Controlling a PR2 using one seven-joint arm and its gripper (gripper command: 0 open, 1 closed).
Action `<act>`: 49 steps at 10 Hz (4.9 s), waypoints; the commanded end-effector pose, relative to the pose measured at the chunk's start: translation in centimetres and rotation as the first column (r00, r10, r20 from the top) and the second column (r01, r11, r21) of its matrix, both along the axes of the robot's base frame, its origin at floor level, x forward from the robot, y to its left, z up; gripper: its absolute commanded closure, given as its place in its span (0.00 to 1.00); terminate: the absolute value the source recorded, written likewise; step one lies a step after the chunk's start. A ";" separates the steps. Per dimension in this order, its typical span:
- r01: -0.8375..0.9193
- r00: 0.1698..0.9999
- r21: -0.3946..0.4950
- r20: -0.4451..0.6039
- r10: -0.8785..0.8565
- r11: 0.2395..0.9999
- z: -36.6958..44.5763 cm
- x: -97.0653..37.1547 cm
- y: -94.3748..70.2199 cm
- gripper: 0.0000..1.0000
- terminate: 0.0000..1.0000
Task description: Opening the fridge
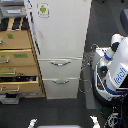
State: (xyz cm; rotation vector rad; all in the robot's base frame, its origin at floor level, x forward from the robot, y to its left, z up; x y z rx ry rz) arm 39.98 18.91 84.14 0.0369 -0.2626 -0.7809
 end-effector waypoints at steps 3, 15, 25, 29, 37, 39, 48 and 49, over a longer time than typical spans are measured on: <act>0.053 0.991 -0.074 -0.117 -0.062 0.996 0.1 3.1 -2.7 0.00 0.00; 0.026 0.996 -0.054 -0.082 -0.031 0.998 4.2 20.0 -10.6 0.00 0.00; -0.465 0.884 -0.004 -0.061 0.464 0.885 11.6 35.6 -4.8 0.00 0.00; -0.593 0.805 0.019 0.009 0.593 0.805 17.1 40.7 -3.3 0.00 0.00; -0.656 0.754 0.069 0.087 0.651 0.751 29.0 46.5 1.7 0.00 0.00; -0.654 0.756 0.075 0.095 0.648 0.753 29.8 46.1 2.8 0.00 0.00; -0.722 0.683 -0.083 -0.244 0.689 0.686 27.0 50.7 10.3 0.00 0.00; -0.722 0.683 -0.091 -0.252 0.685 0.686 26.2 51.6 10.2 0.00 0.00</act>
